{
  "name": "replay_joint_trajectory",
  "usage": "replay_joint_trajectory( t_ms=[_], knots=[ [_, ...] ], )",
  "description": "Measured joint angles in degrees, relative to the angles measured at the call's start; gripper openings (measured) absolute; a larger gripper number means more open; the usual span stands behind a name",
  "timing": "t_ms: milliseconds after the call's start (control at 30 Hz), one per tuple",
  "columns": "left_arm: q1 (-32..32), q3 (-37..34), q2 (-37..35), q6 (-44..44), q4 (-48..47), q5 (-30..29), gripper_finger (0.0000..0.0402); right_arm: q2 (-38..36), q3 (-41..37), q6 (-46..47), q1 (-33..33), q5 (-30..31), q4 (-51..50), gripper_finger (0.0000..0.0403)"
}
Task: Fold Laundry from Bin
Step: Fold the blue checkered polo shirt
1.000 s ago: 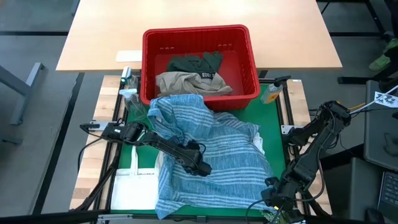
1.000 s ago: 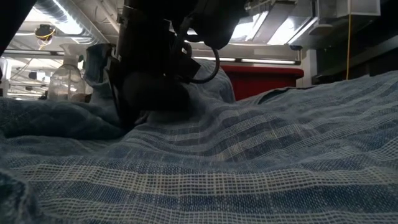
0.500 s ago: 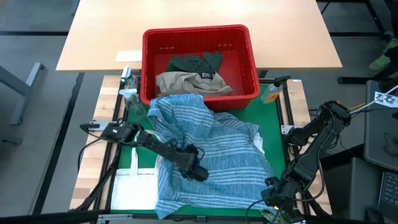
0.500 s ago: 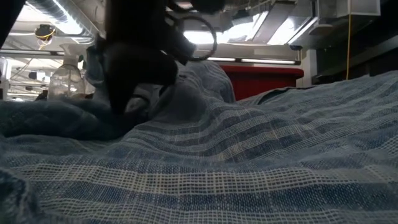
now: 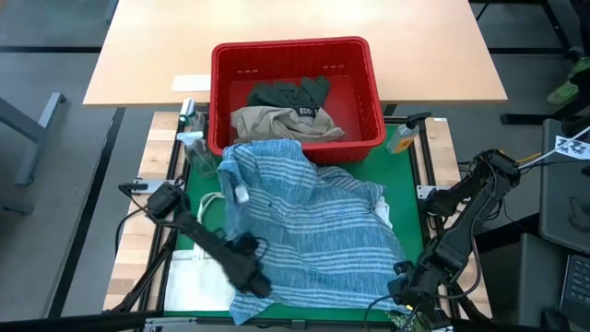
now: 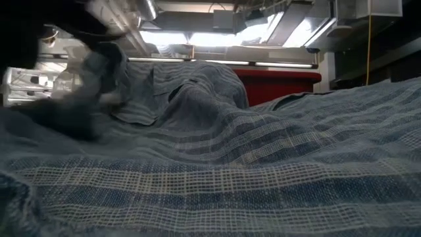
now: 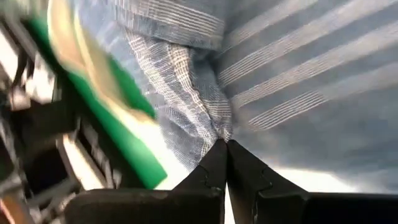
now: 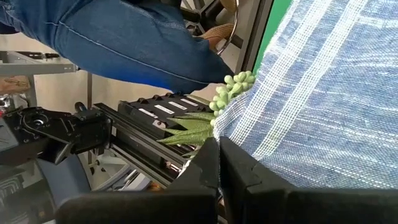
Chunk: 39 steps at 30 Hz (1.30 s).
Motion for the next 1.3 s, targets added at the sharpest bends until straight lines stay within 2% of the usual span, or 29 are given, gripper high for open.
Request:
replay_joint_trajectory(
  t_ms=[167, 400, 500, 733, 1133, 1300],
  knots=[
    [-4.6, -6.0, -3.9, -11.5, -0.2, 5.5, 0.0, 0.0, 0.0, 0.0, 0.0, 0.0, 0.0, 0.0],
    [-10.0, -8.6, -3.9, -16.3, 0.2, 16.1, 0.0, 0.0, 0.0, 0.0, 0.0, 0.0, 0.0, 0.0],
    [-12.2, -9.1, -3.9, -19.1, 0.1, 17.9, 0.0, 0.0, 0.0, 0.0, 0.0, 0.0, 0.0, 0.0],
    [-15.0, -9.5, -3.9, -27.0, 0.2, 15.7, 0.0007, 0.0, 0.0, 0.0, 0.0, 0.0, 0.0, 0.0],
    [-14.1, -9.3, -3.9, -31.5, 0.1, 15.8, 0.0106, 0.0, 0.0, 0.0, 0.0, -0.1, 0.0, 0.0],
    [-13.7, -4.7, -3.9, -29.6, 0.1, 9.4, 0.0118, 0.0, 0.0, 0.5, 0.0, -0.1, 0.0, 0.0]
  ],
)
